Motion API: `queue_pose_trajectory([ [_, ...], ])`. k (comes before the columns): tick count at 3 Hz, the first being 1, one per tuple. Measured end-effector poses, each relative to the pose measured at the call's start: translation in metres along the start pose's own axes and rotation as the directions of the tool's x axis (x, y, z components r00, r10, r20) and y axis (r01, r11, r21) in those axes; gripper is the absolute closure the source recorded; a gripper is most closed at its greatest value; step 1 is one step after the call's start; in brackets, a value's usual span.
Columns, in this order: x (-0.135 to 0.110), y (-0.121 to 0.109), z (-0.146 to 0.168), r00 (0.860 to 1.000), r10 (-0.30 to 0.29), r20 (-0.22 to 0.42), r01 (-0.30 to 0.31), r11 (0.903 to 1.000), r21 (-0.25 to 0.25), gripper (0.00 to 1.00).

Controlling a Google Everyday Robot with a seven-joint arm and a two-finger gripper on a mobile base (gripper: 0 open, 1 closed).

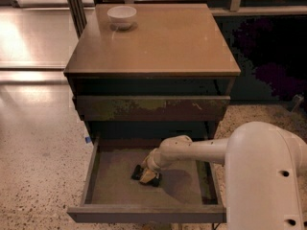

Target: Pick rxbar chocolate from middle drawer and place on counter

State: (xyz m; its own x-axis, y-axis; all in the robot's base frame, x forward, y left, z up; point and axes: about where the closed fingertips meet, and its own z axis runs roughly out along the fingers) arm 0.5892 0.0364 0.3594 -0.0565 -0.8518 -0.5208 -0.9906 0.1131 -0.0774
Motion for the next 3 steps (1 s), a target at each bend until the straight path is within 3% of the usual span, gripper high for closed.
queue_pose_trajectory([
  [1,-0.003,0.003,-0.003,1.0,-0.005,0.011,0.005,1.0,0.001,1.0],
  [3,-0.044,0.016,-0.088,0.994,-0.105,0.037,0.101,0.9907,0.092,1.0],
])
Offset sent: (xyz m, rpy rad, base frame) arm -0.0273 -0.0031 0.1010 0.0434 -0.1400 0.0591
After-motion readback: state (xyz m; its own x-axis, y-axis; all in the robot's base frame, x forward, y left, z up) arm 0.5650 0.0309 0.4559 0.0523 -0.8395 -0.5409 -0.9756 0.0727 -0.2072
